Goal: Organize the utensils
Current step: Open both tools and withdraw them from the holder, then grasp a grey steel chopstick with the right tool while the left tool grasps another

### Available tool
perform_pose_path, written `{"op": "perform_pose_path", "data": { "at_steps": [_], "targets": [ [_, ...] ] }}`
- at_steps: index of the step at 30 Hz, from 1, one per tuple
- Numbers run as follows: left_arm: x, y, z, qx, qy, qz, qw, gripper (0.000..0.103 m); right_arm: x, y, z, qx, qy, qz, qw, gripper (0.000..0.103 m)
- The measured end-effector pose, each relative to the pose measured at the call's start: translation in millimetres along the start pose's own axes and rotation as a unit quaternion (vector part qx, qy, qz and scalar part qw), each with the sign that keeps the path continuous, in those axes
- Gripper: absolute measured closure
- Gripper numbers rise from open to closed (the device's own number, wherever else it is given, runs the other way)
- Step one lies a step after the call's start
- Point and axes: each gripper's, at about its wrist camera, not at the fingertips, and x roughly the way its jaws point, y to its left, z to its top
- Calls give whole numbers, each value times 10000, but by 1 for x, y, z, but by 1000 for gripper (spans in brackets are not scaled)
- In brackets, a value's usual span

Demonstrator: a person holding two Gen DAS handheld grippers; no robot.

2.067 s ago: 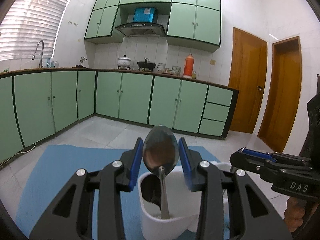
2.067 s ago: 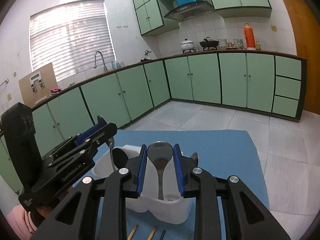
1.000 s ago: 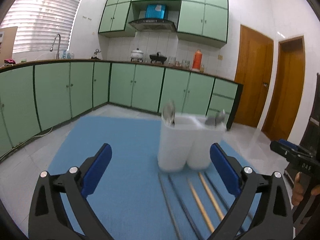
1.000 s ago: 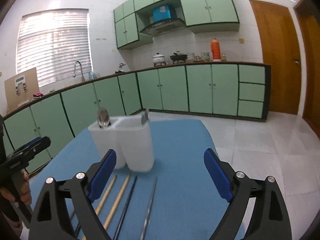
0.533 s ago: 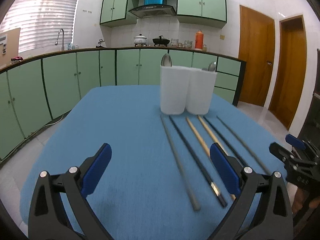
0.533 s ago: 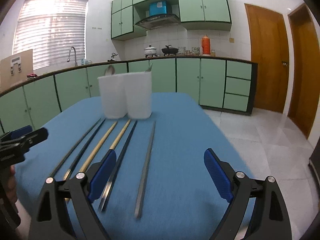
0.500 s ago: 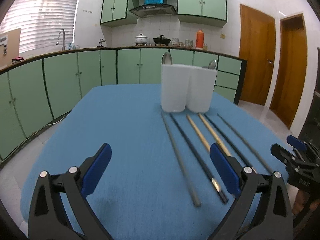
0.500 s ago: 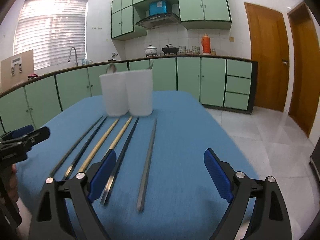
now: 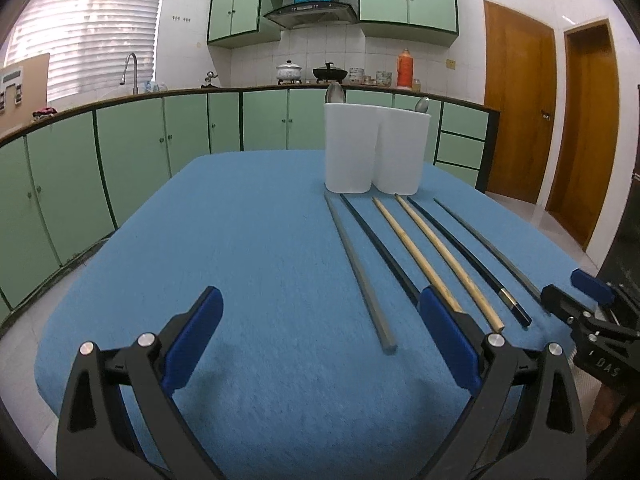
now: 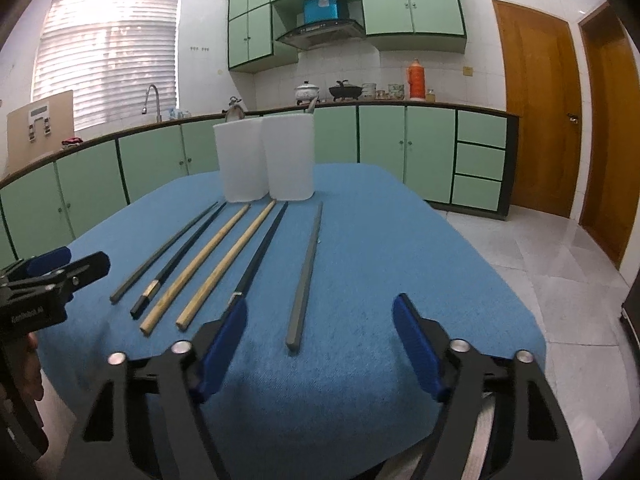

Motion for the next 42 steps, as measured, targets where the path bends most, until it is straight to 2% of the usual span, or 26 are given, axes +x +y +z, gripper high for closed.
{"op": "perform_pose_path", "data": {
  "at_steps": [6,9,10,12,15,22,24,30,34,38,42],
  "targets": [
    [0,-9,-1,77,-72,-28,9999,8,0,1,-5,-50,69,62,9999,59],
    [0,-13,-4,106,-55,-92,9999,8,2,3,-8,-130,96,15,9999,66],
    [1,-15,-5,116,-48,-111,9999,10,2,4,-9,-171,96,-9,9998,67],
    [2,-18,-8,149,8,-162,9998,24,1,6,-10,-251,65,-42,9997,71],
    [7,-21,-12,125,106,-232,9996,28,0,8,-11,-291,56,-28,9996,76],
    [13,-26,-15,-11,229,-316,9992,47,0,11,-10,-379,49,-38,9993,80],
    [14,-26,-15,-53,245,-342,9991,59,0,11,-10,-383,51,-30,9992,81],
    [13,-33,-16,-31,258,-362,9990,76,0,11,-10,-393,53,-22,9992,83],
    [12,-40,-16,44,262,-378,9989,84,0,13,-10,-430,43,-38,9991,84],
    [13,-43,-17,46,263,-309,9992,93,0,14,-11,-495,27,-34,9988,88],
    [14,-45,-17,12,272,-244,9993,93,0,17,-13,-602,-11,-64,9982,93]
  ]
}}
